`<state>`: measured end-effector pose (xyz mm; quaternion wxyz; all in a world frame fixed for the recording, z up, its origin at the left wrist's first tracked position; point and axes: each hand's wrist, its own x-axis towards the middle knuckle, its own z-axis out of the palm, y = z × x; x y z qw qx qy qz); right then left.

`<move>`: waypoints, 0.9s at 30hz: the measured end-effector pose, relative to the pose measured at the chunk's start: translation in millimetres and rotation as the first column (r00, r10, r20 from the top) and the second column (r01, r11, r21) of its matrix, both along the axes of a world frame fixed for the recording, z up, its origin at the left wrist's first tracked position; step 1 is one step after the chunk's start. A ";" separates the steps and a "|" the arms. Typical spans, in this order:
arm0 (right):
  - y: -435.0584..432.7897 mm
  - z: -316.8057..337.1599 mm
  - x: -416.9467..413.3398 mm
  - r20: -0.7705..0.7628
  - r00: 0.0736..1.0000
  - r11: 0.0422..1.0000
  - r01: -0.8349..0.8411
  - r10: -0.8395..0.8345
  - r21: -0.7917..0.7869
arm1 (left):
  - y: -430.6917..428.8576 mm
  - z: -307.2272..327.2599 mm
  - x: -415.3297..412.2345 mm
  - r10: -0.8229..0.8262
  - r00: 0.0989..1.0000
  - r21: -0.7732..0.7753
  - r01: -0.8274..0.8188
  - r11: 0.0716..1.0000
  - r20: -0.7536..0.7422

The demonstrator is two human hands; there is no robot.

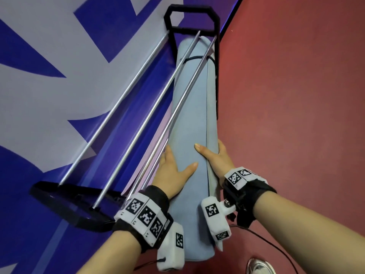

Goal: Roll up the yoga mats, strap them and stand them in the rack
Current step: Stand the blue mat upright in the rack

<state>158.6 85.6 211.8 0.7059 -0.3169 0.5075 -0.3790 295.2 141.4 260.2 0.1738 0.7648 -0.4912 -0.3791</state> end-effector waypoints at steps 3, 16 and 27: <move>-5.0 -0.1 9.8 0.010 1.000 1.000 0.021 -0.021 0.009 | -2.4 10.7 9.1 -0.040 0.997 -0.009 0.040 0.999 0.061; -30.2 6.8 38.4 -0.092 0.996 0.998 0.007 -0.001 0.065 | 39.8 27.1 14.0 -0.199 0.927 -0.002 0.210 0.978 0.317; 54.0 -17.4 13.1 0.370 0.905 0.898 -0.328 0.210 0.293 | 40.8 25.7 11.6 -0.179 0.941 -0.028 0.195 0.980 0.289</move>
